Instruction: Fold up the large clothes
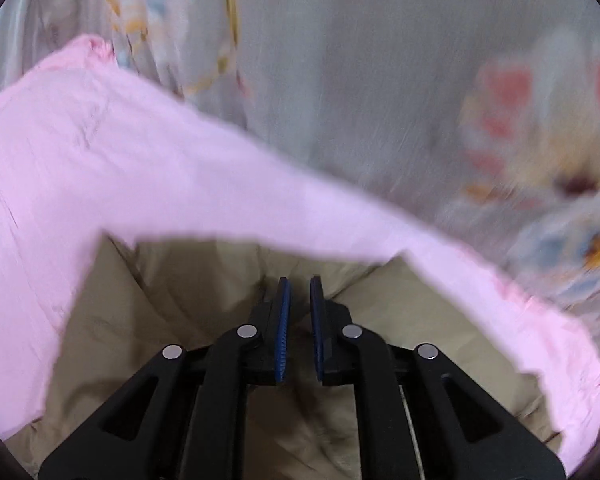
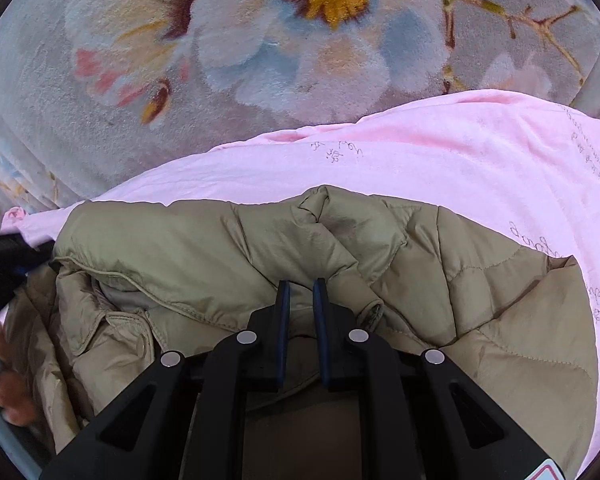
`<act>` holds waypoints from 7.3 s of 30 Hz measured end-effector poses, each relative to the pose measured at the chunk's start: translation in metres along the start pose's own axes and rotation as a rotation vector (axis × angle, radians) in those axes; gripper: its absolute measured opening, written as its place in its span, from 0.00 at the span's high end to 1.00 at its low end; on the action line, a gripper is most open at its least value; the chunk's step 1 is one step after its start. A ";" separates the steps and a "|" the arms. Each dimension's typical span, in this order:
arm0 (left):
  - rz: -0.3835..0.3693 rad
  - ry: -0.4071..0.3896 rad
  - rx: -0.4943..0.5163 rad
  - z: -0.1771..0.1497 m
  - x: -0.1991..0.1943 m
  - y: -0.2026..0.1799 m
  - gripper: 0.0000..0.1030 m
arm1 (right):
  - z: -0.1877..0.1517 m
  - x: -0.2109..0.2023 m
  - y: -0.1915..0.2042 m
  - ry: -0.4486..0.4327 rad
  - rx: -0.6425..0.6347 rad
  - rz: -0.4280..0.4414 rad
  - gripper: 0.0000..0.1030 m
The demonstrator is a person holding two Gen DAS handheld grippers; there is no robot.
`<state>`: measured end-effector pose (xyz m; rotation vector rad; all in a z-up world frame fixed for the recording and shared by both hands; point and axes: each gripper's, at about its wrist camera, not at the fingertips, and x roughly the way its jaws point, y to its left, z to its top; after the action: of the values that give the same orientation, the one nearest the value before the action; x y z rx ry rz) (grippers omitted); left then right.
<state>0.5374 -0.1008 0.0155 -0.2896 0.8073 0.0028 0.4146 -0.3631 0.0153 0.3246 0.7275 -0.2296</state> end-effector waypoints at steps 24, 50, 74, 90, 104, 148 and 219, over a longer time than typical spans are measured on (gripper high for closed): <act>0.102 -0.017 0.183 -0.032 0.006 -0.013 0.95 | -0.001 0.010 0.023 -0.006 -0.073 -0.013 0.86; -0.019 0.175 -0.044 -0.254 -0.302 0.284 0.31 | -0.324 -0.343 -0.099 0.023 0.080 -0.107 0.36; -0.297 0.084 0.198 -0.269 -0.452 0.254 0.91 | -0.350 -0.468 -0.080 -0.059 -0.169 0.202 0.95; -0.409 -0.202 0.237 -0.243 -0.620 0.266 0.91 | -0.330 -0.631 -0.090 -0.458 -0.090 0.312 0.95; -0.086 -0.135 0.319 -0.161 -0.403 0.175 0.90 | -0.204 -0.426 -0.060 -0.405 0.042 0.096 0.95; -0.100 -0.024 0.379 -0.185 -0.349 0.121 0.55 | -0.210 -0.329 0.043 -0.184 -0.145 0.127 0.95; 0.010 0.038 0.367 -0.259 -0.278 0.094 0.61 | -0.271 -0.240 0.073 -0.008 -0.164 0.036 0.90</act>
<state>0.1496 -0.0472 0.0200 0.0613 0.8305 -0.1404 0.0978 -0.1741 0.0047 0.1808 0.7270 -0.1358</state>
